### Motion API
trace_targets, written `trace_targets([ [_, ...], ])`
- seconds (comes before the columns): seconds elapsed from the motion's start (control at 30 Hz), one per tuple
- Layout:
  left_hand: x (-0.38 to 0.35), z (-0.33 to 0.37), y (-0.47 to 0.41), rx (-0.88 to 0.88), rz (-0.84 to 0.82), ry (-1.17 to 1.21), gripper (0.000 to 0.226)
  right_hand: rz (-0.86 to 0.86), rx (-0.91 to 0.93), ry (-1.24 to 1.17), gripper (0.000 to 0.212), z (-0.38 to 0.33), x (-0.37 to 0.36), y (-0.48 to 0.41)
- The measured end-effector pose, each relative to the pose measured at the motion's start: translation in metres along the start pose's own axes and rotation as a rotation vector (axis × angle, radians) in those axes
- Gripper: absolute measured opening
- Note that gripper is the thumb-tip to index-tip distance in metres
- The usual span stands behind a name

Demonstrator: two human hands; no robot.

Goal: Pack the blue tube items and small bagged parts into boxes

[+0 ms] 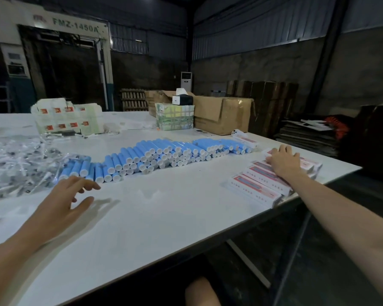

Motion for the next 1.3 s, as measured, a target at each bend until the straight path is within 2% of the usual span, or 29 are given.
trace_targets([
  [0.13,-0.003,0.001,0.000,0.002,-0.037,0.006,0.049,0.042,0.000,0.075,0.043,0.015,-0.008,-0.006],
  [0.27,-0.002,0.002,0.001,-0.003,-0.052,0.003,0.044,0.001,-0.015,0.072,0.043,0.016,-0.013,-0.008],
  [0.43,-0.003,0.004,0.001,0.033,-0.052,0.003,0.038,0.095,0.054,-0.039,0.040,-0.031,0.008,0.005],
  [0.5,-0.003,0.005,0.000,0.045,-0.059,-0.003,0.036,0.158,0.145,-0.194,0.034,-0.072,0.023,0.021],
  [0.57,-0.002,0.005,0.001,0.070,-0.057,-0.014,0.034,0.201,0.268,-0.458,0.027,-0.118,0.040,0.048],
  [0.7,0.006,0.007,0.004,0.135,-0.037,-0.095,0.029,0.036,0.459,-0.932,0.021,-0.216,0.067,0.124],
  [0.87,0.016,0.011,0.009,0.266,0.012,-0.201,0.019,-0.194,0.641,-1.238,0.031,-0.324,0.086,0.230],
  [1.0,0.025,0.022,0.006,0.322,0.036,-0.355,0.021,-0.289,0.731,-1.263,0.041,-0.378,0.082,0.300],
  [1.1,0.027,0.024,0.005,0.385,-0.025,-0.420,0.019,-0.355,0.815,-1.193,0.040,-0.397,0.062,0.328],
  [1.3,0.053,0.007,0.012,0.622,-0.146,-0.542,0.029,-0.302,0.908,-1.124,0.041,-0.405,0.044,0.324],
])
Point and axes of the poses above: each hand's wrist, its own y-axis away from the middle knuckle, its own x-axis out of the back of the hand, z = x × y, the point moved 7 cm from there along -y, towards the middle knuckle, and after that the axes turned 14 degrees about -x, right-handed, at the moved point
